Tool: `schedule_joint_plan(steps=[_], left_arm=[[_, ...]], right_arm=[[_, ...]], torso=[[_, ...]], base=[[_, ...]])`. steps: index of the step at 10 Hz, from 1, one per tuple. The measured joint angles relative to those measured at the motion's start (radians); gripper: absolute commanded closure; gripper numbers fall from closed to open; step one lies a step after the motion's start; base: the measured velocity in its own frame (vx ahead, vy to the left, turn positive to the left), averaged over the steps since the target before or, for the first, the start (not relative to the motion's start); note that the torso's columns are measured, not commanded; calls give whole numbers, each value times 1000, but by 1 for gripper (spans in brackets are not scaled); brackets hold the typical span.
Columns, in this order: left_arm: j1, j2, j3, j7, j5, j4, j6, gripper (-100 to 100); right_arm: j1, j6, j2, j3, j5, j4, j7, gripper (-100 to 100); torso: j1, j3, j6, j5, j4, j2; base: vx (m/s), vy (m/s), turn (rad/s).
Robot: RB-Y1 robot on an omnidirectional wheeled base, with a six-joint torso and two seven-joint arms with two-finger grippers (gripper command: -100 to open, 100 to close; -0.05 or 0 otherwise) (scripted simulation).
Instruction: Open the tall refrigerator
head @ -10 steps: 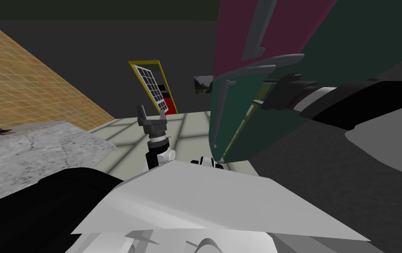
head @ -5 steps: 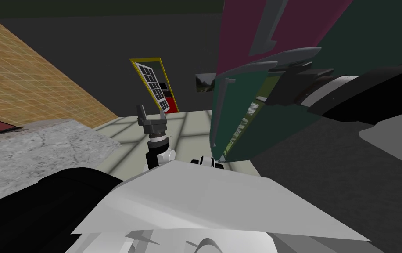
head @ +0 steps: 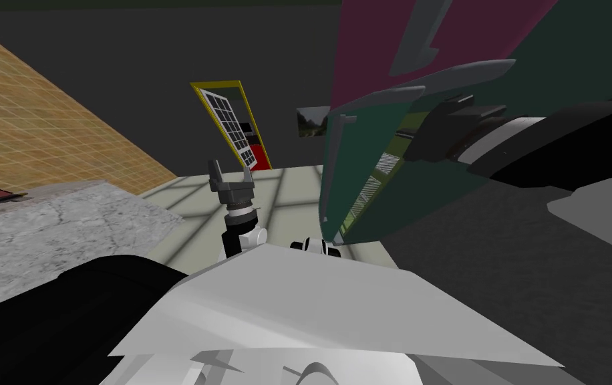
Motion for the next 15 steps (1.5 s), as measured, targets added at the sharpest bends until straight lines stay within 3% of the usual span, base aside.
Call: schedule_joint_plan(steps=[4, 7, 10, 12, 15], left_arm=[[0, 0, 0, 0, 0, 0, 0, 0], [0, 0, 0, 0, 0, 0, 0, 0], [0, 0, 0, 0, 0, 0, 0, 0], [0, 0, 0, 0, 0, 0, 0, 0], [0, 0, 0, 0, 0, 0, 0, 0]], right_arm=[[12, -23, -9, -9, 23, 21, -14, 100], [7, -46, -12, 14, 73, 46, -37, 100], [30, -72, -13, -12, 97, 62, -48, 100], [26, -83, -19, 0, 126, 89, -60, 100], [37, -110, -22, -10, 160, 108, -76, 100]], torso=[[-3, -3, -2, 0, -1, -3], [-8, -5, -1, -1, -1, -6], [-4, -3, -1, 0, -1, -4], [-9, -1, -1, -2, 0, -1], [-10, 2, 1, -3, 1, 3]], base=[[-7, 274, -49], [-5, 280, -48], [5, 297, -58], [-17, 272, -22], [11, 233, -41]])
